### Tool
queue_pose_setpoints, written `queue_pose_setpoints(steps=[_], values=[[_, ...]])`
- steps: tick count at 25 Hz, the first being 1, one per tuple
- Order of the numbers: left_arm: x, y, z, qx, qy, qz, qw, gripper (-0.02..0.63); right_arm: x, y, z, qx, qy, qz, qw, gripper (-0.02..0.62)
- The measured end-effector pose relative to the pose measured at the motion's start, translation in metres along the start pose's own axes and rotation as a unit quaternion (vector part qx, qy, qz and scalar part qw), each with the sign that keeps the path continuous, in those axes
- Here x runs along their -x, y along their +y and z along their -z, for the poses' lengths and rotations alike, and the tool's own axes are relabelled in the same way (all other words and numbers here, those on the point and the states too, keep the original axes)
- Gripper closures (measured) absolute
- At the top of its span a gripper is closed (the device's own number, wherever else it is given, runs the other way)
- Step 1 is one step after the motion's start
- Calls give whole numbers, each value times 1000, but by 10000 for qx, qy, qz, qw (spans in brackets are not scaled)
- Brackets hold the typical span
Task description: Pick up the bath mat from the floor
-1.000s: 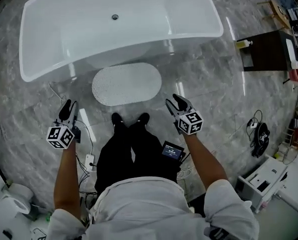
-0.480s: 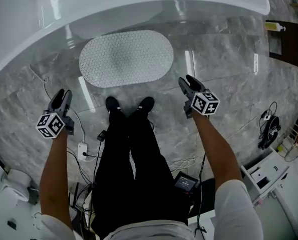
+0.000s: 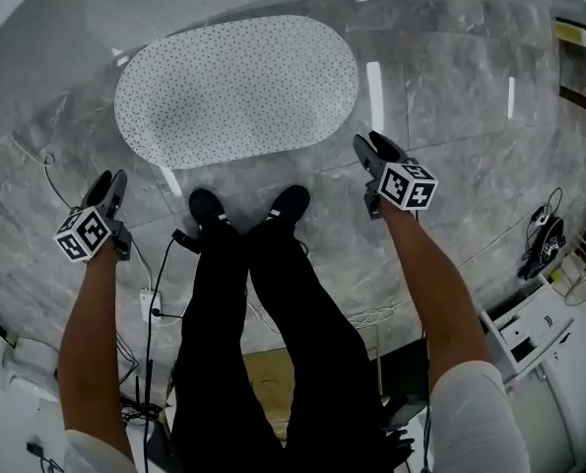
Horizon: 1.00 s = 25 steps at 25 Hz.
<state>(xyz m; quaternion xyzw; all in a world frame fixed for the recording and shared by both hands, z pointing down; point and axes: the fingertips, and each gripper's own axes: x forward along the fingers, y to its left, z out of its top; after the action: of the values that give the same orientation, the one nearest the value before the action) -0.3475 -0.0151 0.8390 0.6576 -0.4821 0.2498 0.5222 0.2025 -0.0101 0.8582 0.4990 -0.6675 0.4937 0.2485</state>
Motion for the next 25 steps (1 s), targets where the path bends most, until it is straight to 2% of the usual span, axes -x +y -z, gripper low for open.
queue_pose_setpoints(steps=[4, 7, 11, 15, 20, 25], values=[[-45, 30, 16, 37, 120, -148, 9998, 390, -44, -38, 0, 195, -49, 184, 9996, 385], [-78, 57, 24, -15, 191, -388, 9991, 356, -72, -64, -6, 294, -166, 348, 9988, 383], [-115, 93, 22, 14, 131, -683, 9976, 347, -111, -84, -10, 355, -186, 393, 9984, 370], [-141, 116, 31, -27, 284, -889, 9956, 343, -138, -95, -6, 550, -113, 533, 9970, 347], [-163, 114, 43, -234, 475, -932, 9942, 331, -149, -113, 14, 777, 245, 728, 9940, 341], [-165, 125, 53, -179, 628, -1352, 9887, 313, -158, -118, 25, 789, 286, 947, 9920, 341]])
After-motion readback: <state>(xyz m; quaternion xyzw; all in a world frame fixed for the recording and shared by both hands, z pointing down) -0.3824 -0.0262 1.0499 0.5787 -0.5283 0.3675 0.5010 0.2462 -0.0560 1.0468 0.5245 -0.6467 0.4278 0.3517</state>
